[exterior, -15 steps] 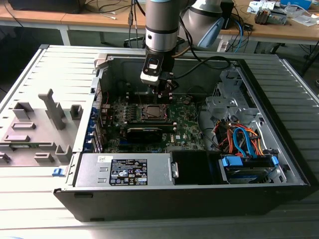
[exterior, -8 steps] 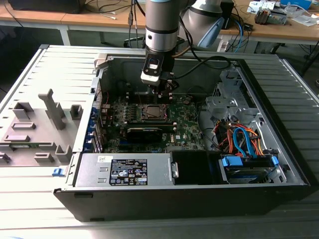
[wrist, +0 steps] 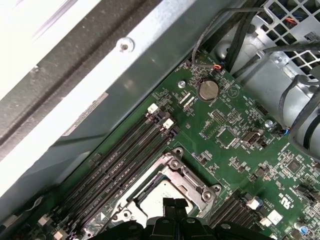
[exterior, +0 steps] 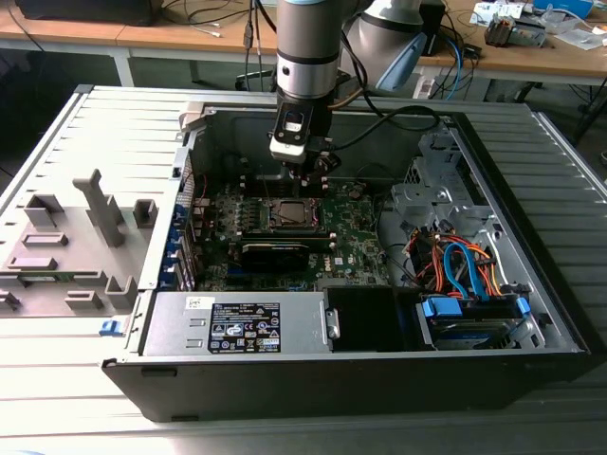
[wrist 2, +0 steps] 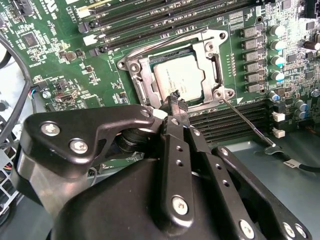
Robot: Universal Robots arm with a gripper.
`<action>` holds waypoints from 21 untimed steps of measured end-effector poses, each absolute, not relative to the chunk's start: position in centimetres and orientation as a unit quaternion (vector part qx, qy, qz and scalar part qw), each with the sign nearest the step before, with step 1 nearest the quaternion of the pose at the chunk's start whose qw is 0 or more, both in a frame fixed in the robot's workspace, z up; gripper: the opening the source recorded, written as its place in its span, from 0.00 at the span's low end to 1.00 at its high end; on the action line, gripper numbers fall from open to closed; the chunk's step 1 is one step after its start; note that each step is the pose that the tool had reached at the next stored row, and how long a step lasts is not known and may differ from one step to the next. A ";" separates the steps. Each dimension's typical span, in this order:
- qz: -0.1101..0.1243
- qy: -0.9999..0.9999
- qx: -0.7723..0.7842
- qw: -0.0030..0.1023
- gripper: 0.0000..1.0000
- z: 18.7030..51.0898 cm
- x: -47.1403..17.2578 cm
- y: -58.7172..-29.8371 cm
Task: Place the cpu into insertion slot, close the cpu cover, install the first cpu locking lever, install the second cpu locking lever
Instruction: 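Install the second cpu locking lever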
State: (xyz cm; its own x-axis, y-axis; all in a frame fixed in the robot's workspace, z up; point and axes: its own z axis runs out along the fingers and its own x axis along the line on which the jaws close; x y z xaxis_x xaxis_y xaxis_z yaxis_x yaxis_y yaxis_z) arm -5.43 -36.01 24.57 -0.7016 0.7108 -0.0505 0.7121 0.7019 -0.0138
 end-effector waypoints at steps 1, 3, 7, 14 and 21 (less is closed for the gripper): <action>-0.016 0.923 0.385 0.021 0.11 24.6 -5.4 -36.0; -0.016 0.923 0.383 0.021 0.11 24.6 -5.4 -36.0; -0.016 0.925 0.380 0.021 0.11 24.6 -5.4 -36.0; -0.016 0.928 0.373 0.021 0.11 24.6 -5.4 -36.0; -0.016 0.930 0.366 0.021 0.11 24.6 -5.4 -36.0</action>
